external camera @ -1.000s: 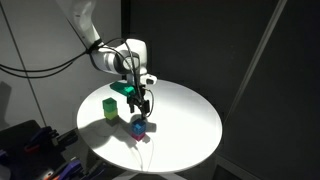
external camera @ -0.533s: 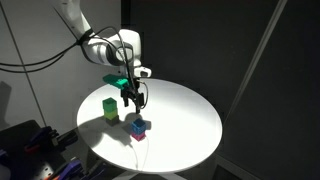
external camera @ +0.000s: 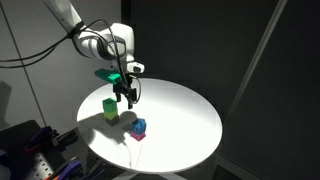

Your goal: Pick up the blue block and put it on the pink block

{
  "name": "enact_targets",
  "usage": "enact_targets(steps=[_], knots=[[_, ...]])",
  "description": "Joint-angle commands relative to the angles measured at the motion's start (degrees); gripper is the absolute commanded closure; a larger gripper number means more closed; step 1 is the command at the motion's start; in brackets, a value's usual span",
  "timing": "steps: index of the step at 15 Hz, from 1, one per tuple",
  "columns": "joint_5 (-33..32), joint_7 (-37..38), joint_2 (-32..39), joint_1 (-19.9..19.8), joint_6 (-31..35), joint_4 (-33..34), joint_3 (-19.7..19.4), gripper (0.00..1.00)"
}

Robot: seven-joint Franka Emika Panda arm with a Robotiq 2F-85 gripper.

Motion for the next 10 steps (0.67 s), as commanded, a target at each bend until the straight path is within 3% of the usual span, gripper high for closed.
enact_targets(steps=[1,10], knots=[[2.5,-0.1,-3.4,-0.9,-3.2,-1.3,1.2,0.0],[8.6,-3.1,-7.8,-0.8,-2.8,-3.5,2.8,0.0]])
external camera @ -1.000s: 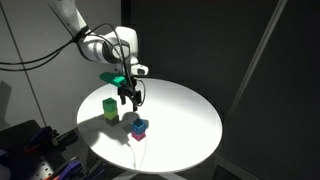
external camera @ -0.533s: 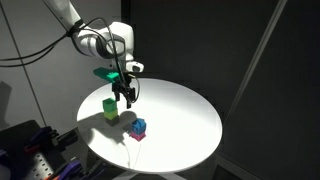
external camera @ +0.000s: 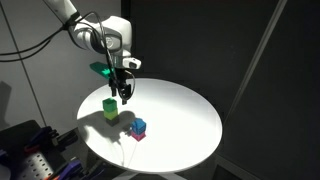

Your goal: Pick up the blue block and put it on the pink block

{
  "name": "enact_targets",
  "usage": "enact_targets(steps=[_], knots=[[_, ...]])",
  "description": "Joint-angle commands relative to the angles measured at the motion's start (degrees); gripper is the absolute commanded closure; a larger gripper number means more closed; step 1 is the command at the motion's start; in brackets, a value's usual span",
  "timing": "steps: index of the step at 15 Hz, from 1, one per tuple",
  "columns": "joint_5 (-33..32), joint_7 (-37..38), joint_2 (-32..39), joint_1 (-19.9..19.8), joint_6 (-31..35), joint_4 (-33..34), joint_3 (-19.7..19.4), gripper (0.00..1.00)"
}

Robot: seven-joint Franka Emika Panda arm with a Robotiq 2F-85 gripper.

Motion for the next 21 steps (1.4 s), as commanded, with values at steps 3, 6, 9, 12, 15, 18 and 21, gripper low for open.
enact_targets(steps=[3,6,9,12,15,18,21], knots=[[3.0,-3.1,-5.2,-0.7,0.5,-2.6,1.4,0.0],[3.6,-4.4,-8.6,-1.0,-0.3,-3.9,1.3,0.0],[3.2,-5.1,-11.8,-1.2,-1.4,-4.9,1.2,0.0],[3.1,-5.7,-14.5,-1.3,-3.0,-5.7,1.2,0.0],[3.2,-7.0,-16.6,-1.0,-5.7,-6.0,1.3,0.0],[3.2,-8.3,-18.0,-0.9,-8.9,-5.8,1.3,0.0],[2.6,-8.3,-18.9,-0.9,-11.2,-5.6,1.7,0.0]])
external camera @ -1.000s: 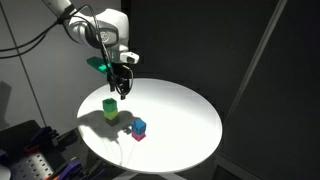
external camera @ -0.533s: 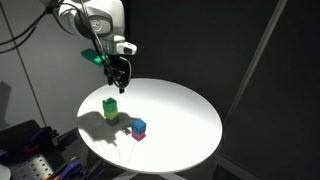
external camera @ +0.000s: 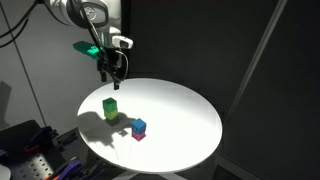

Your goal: Pick up the blue block and put it on the pink block

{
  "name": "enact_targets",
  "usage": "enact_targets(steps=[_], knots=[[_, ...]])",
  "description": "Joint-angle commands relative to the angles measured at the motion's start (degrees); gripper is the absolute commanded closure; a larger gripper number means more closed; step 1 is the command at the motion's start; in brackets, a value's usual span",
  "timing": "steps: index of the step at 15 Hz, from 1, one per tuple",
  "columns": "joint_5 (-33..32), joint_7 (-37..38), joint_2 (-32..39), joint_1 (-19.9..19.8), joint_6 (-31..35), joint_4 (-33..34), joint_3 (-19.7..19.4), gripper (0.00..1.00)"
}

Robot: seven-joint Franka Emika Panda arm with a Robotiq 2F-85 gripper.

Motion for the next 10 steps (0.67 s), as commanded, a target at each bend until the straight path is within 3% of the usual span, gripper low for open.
enact_targets(steps=[1,10], knots=[[-0.1,-0.7,-2.6,-0.5,-3.2,-0.5,0.9,0.0],[-0.7,4.0,0.7,0.0,-1.2,-0.2,4.0,0.0]])
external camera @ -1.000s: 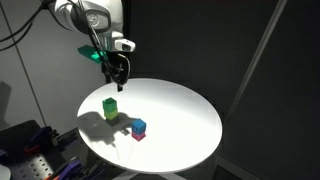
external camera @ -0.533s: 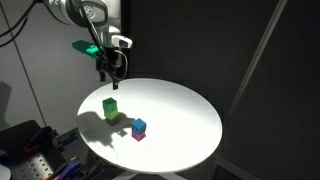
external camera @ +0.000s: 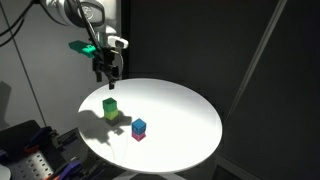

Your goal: Pick up the blue block and put it on the pink block

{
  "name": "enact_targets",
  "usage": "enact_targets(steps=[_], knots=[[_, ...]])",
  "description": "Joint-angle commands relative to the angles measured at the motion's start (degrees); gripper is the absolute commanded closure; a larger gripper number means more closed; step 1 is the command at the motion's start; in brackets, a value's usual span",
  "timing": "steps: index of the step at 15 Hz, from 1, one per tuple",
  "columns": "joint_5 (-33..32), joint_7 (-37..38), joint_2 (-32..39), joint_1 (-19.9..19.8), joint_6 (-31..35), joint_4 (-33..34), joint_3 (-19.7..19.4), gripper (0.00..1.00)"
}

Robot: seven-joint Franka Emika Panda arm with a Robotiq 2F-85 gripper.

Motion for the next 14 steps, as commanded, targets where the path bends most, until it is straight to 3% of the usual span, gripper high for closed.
enact_targets(steps=[1,14], knots=[[-0.7,2.5,1.3,0.0,1.1,0.1,1.3,0.0],[0.0,1.0,1.5,0.0,0.7,0.0,1.1,0.0]])
